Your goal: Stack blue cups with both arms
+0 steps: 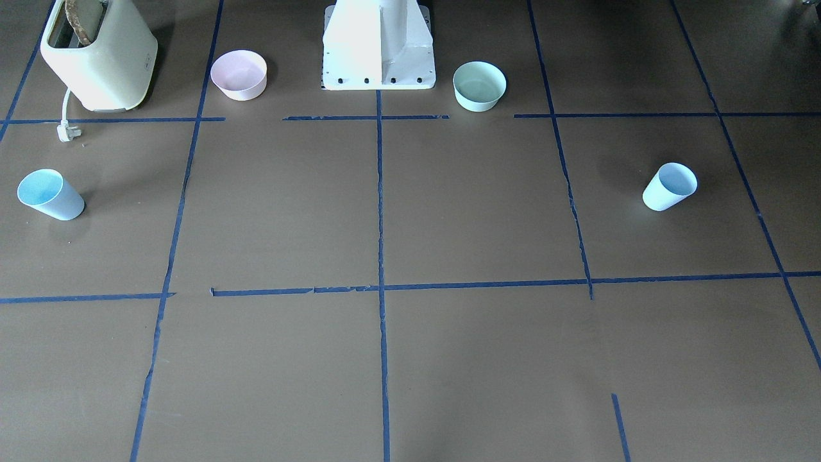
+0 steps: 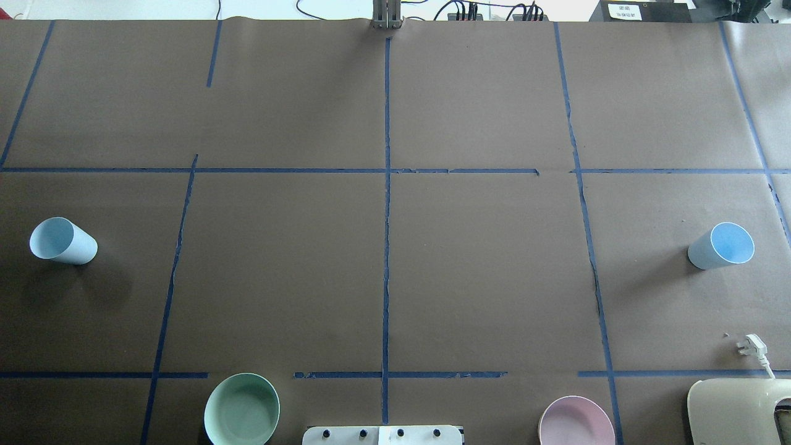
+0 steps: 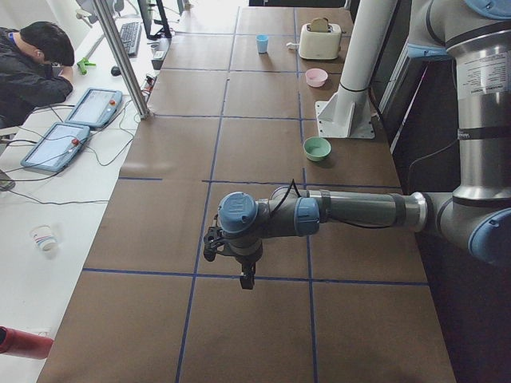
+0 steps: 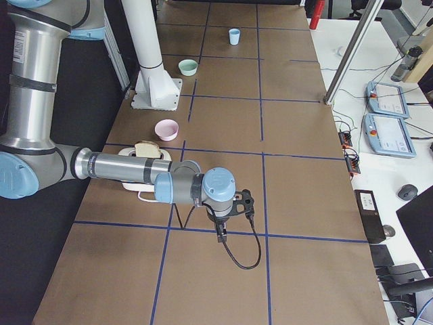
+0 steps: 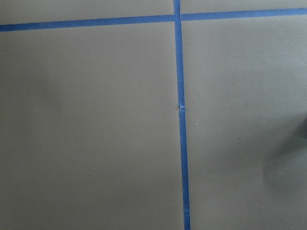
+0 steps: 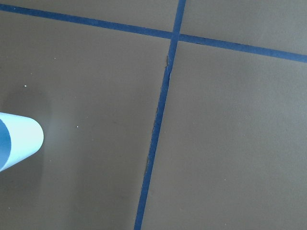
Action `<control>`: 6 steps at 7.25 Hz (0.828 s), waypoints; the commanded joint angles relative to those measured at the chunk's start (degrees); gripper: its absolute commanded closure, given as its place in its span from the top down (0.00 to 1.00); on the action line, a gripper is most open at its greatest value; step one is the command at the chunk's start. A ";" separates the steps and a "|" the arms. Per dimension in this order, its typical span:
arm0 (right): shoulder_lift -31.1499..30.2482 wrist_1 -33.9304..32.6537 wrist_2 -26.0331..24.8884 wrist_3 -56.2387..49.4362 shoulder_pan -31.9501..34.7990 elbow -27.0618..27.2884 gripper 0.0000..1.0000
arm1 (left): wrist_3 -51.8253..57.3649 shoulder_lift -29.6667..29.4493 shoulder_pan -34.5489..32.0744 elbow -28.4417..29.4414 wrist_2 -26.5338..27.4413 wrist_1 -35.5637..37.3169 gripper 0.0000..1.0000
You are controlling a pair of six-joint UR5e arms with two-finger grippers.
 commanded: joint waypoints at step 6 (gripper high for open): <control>0.61 0.09 0.09 0.09 -0.05 0.28 1.00 | -0.53 -5.50 0.35 0.78 0.08 -1.66 1.00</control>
